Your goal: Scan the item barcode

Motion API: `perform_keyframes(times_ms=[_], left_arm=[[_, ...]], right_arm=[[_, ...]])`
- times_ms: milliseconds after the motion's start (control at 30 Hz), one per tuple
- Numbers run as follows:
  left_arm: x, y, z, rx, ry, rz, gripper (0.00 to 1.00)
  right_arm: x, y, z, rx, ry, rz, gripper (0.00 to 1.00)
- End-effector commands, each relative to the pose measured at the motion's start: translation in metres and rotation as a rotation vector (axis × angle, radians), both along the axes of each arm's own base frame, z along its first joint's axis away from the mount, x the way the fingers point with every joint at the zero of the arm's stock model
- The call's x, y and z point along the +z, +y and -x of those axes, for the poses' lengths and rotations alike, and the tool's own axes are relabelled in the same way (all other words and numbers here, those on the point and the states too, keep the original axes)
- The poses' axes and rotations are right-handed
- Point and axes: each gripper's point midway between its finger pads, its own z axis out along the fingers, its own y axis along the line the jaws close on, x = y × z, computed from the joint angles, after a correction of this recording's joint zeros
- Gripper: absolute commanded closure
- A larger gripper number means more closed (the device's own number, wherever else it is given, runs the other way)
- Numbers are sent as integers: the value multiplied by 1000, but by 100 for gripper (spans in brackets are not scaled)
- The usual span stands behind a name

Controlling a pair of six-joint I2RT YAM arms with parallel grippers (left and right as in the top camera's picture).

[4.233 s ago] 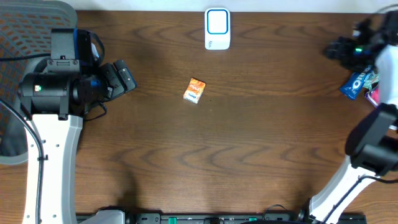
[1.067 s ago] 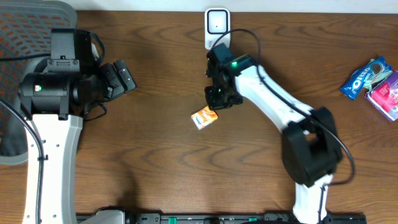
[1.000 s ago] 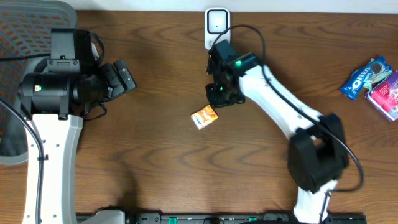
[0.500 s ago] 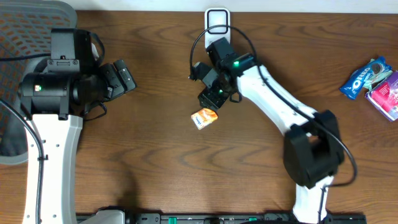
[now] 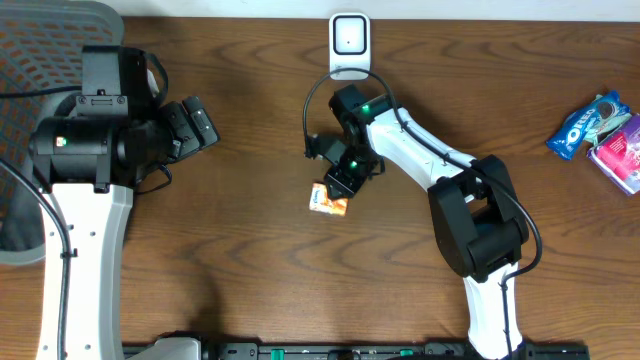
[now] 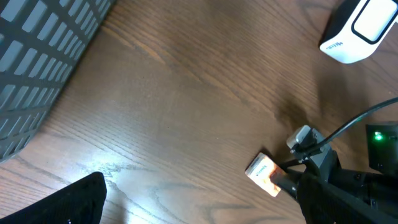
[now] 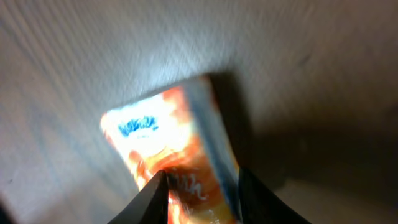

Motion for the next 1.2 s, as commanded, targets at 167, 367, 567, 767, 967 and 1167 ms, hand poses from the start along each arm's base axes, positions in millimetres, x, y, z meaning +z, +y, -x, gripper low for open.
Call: perform_keyframes(times_ms=[167, 367, 567, 767, 967, 1167], left_arm=[[0, 3, 1, 5, 1, -7, 2], [0, 3, 1, 5, 1, -7, 2], [0, 3, 1, 5, 1, -7, 2], [0, 3, 1, 5, 2, -7, 2], [0, 3, 1, 5, 2, -7, 2], [0, 3, 1, 5, 2, -7, 2]], right_arm=[[23, -11, 14, -265, 108, 101, 62], [20, -10, -8, -277, 16, 82, 55], [17, -7, -18, -277, -23, 61, 54], [1, -5, -3, -272, 29, 35, 57], [-25, -11, 17, -298, 84, 40, 72], [-19, 4, 28, -374, 195, -42, 99]])
